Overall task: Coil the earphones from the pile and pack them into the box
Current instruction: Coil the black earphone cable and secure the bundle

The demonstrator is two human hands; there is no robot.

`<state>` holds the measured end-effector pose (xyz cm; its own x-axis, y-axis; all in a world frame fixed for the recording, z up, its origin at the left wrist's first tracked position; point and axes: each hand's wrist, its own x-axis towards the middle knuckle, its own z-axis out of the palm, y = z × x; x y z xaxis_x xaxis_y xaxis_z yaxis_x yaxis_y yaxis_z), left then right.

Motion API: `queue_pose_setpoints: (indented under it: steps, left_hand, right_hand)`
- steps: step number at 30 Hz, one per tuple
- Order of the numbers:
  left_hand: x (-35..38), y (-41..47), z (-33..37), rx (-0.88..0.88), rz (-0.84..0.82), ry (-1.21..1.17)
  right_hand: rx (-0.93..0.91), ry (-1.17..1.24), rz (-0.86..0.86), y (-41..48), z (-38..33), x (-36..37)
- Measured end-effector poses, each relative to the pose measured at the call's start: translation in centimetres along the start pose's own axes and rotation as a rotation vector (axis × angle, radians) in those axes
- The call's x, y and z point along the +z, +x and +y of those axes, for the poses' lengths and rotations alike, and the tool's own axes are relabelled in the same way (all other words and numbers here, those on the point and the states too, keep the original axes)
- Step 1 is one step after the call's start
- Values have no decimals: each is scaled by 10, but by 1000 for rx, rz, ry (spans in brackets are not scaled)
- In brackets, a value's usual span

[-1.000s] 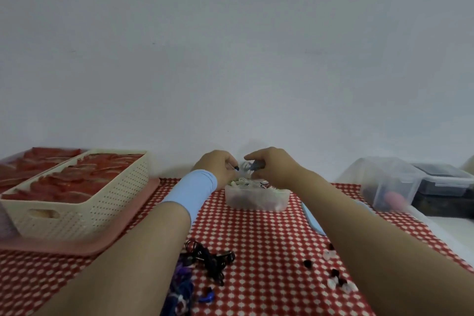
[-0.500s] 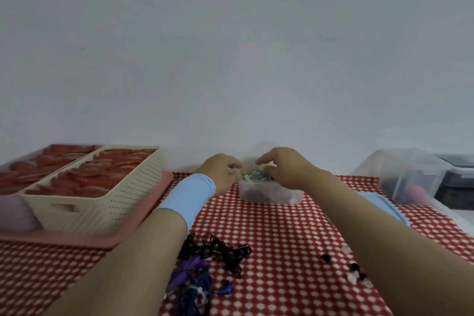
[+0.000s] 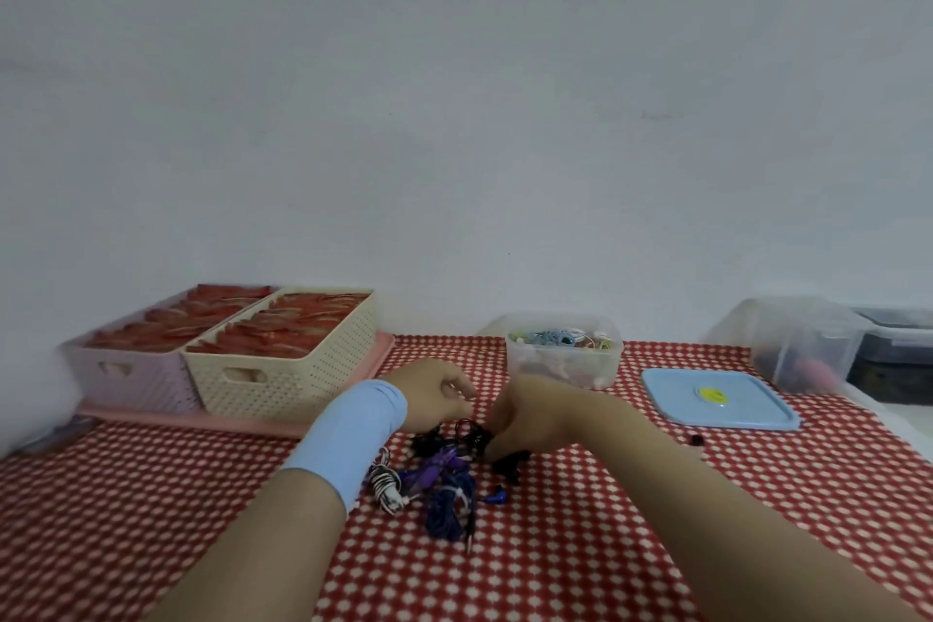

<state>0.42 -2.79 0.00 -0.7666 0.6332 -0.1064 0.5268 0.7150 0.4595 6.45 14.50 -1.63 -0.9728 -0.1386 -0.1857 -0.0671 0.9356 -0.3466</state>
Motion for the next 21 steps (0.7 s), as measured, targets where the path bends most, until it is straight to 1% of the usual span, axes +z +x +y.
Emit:
queue_pose_setpoints:
  steps: [3, 5, 6, 9, 12, 14, 19, 21]
  left_hand:
    - [4, -8, -6, -9, -24, -14]
    - [7, -9, -7, 11, 0, -59]
    - [7, -9, -5, 35, 19, -98]
    - [8, -7, -1, 115, 103, -179]
    - [6, -6, -2, 96, 209, -224]
    - [4, -6, -3, 65, 247, -276]
    - [-2, -6, 3, 46, 253, -405]
    - [-2, -3, 10, 53, 211, -518]
  right_hand:
    - [39, 72, 95, -3, 3, 4]
    - [59, 132, 203, -5, 5, 3]
    - [60, 205, 244, -6, 6, 1]
    - [33, 467, 263, -8, 6, -6]
    - [11, 596, 280, -9, 4, -12]
    - [-6, 673, 318, -10, 1, -15]
    - [-29, 808, 376, -19, 4, -22]
    - [-26, 824, 401, -24, 10, -26]
